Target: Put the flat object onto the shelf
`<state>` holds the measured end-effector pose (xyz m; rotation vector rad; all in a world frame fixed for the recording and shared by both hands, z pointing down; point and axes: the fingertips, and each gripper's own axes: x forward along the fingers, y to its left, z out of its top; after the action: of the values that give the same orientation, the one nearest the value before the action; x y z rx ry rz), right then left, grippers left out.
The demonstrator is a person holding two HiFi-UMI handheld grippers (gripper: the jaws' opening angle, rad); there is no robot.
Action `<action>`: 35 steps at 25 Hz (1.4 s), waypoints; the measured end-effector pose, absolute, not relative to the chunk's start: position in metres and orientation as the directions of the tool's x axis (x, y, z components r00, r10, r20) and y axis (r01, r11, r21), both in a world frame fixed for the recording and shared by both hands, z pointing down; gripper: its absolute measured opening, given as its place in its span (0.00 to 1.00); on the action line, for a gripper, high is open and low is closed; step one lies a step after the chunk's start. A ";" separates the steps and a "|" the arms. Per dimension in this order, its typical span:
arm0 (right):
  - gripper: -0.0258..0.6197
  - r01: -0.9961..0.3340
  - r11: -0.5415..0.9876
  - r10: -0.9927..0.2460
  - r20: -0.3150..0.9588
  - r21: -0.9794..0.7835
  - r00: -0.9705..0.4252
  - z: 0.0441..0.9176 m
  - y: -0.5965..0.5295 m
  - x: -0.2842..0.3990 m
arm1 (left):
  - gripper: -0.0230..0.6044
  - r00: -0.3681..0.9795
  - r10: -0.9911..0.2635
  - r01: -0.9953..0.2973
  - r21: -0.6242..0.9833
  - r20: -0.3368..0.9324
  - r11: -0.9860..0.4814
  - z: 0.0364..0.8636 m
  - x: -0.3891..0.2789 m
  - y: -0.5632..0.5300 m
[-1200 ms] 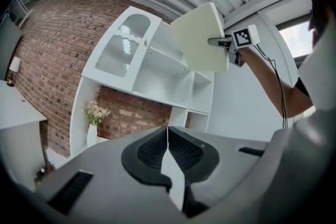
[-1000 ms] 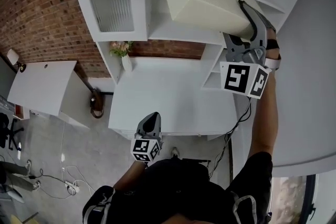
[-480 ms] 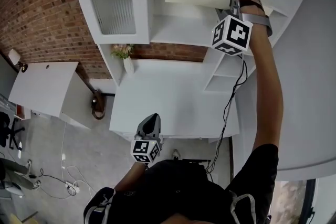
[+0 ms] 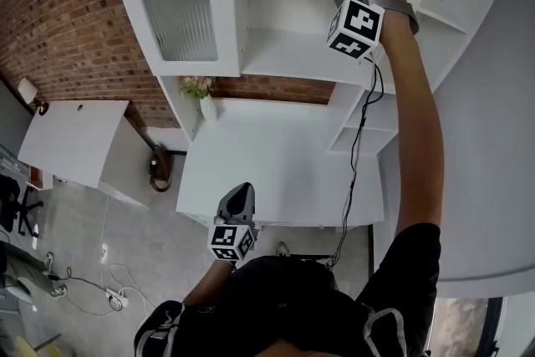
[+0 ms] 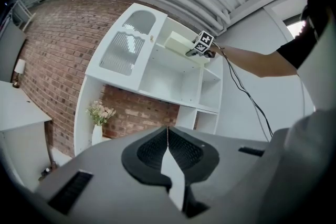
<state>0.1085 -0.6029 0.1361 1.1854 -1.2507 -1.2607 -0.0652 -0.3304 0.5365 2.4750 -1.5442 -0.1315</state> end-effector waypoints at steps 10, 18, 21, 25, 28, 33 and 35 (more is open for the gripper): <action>0.64 0.026 0.085 -0.996 0.084 0.996 0.025 0.147 -0.667 0.117 | 0.06 0.408 -0.911 -0.893 0.237 0.062 -0.384 0.540 -0.069 -0.346; 0.65 0.044 0.065 -0.997 0.063 0.997 0.040 0.146 -0.698 0.118 | 0.06 0.375 -0.924 -0.906 0.245 0.081 -0.346 0.544 -0.072 -0.357; 0.65 0.047 0.056 -0.997 0.053 0.997 0.052 0.145 -0.706 0.120 | 0.06 0.362 -0.929 -0.909 0.248 0.073 -0.335 0.545 -0.073 -0.360; 0.65 0.047 0.001 -0.998 -0.003 0.999 0.066 0.139 -0.713 0.122 | 0.06 0.347 -0.935 -0.916 0.242 0.076 -0.320 0.548 -0.077 -0.362; 0.66 0.044 -0.006 -0.997 -0.010 0.999 0.072 0.139 -0.715 0.121 | 0.06 0.339 -0.938 -0.918 0.245 0.073 -0.312 0.546 -0.079 -0.361; 0.66 0.032 0.009 -0.999 0.007 0.999 0.054 0.140 -0.706 0.120 | 0.06 0.327 -0.943 -0.922 0.240 0.061 -0.304 0.544 -0.082 -0.352; 0.66 0.026 0.009 -0.999 0.007 1.000 0.044 0.139 -0.698 0.120 | 0.06 0.323 -0.944 -0.923 0.243 0.066 -0.299 0.544 -0.084 -0.348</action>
<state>0.1195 -0.6976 0.1387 1.2050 -1.1614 -1.1828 -0.0839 -0.3483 0.5445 2.3523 -1.6960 -0.1304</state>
